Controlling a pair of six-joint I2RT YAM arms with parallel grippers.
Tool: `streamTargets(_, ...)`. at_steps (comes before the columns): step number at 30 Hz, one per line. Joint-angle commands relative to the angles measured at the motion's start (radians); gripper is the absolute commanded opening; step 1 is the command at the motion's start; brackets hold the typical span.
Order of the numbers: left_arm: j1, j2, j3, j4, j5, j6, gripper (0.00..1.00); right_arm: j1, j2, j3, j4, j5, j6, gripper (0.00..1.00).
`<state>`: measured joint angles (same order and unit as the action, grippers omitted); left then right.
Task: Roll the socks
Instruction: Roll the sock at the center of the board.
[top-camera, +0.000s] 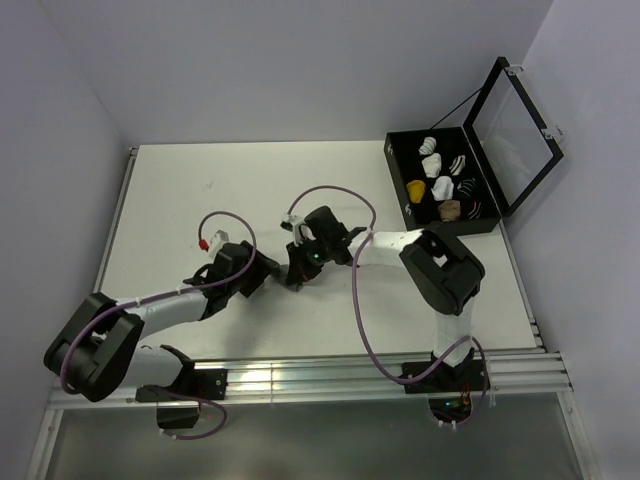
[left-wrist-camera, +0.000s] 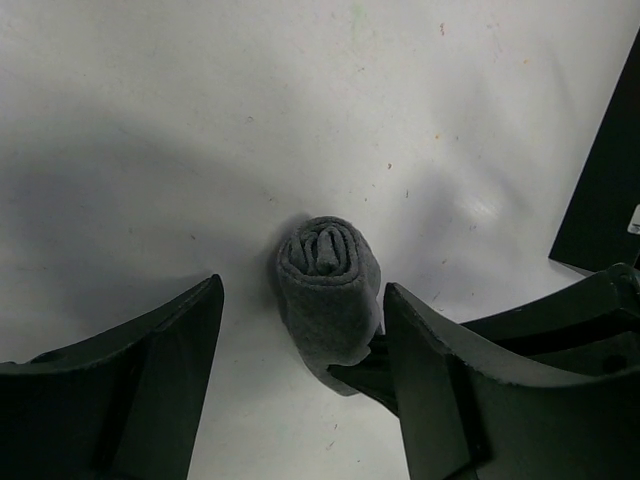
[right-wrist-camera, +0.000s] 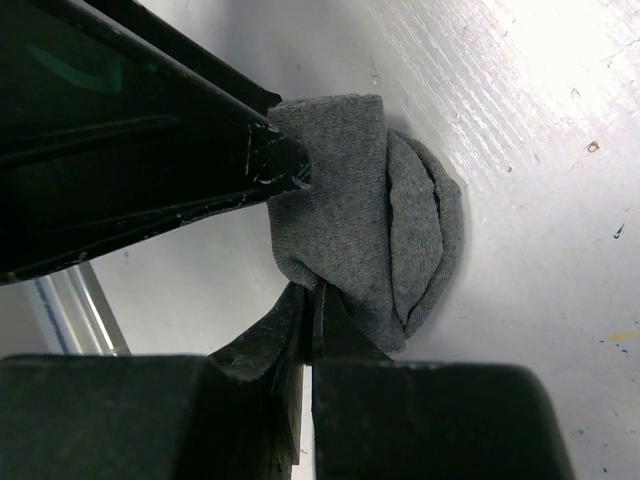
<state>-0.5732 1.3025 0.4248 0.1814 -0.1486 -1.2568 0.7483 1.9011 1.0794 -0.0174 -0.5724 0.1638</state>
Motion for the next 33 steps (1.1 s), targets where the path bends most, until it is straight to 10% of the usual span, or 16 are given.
streamTargets(1, -0.013, 0.033, 0.0, 0.059, -0.012, -0.023, 0.69, -0.01, 0.052, -0.004, -0.093, -0.037, 0.026, 0.0)
streamTargets(9, -0.033, 0.144, 0.038, 0.056, -0.017, -0.026, 0.54, -0.02, 0.072, 0.007, -0.087, -0.092, 0.052, 0.0)
streamTargets(19, -0.05, 0.179, 0.071, 0.01, -0.012, -0.006, 0.0, -0.047, 0.052, -0.013, -0.032, -0.15, 0.103, 0.0)
streamTargets(28, -0.05, 0.188, 0.207, -0.229, -0.016, 0.112, 0.0, -0.032, -0.262, -0.176, 0.109, 0.09, 0.03, 0.45)
streamTargets(33, -0.05, 0.218, 0.279, -0.307, 0.004, 0.158, 0.0, 0.019, -0.388, -0.292, 0.226, 0.273, -0.073, 0.53)
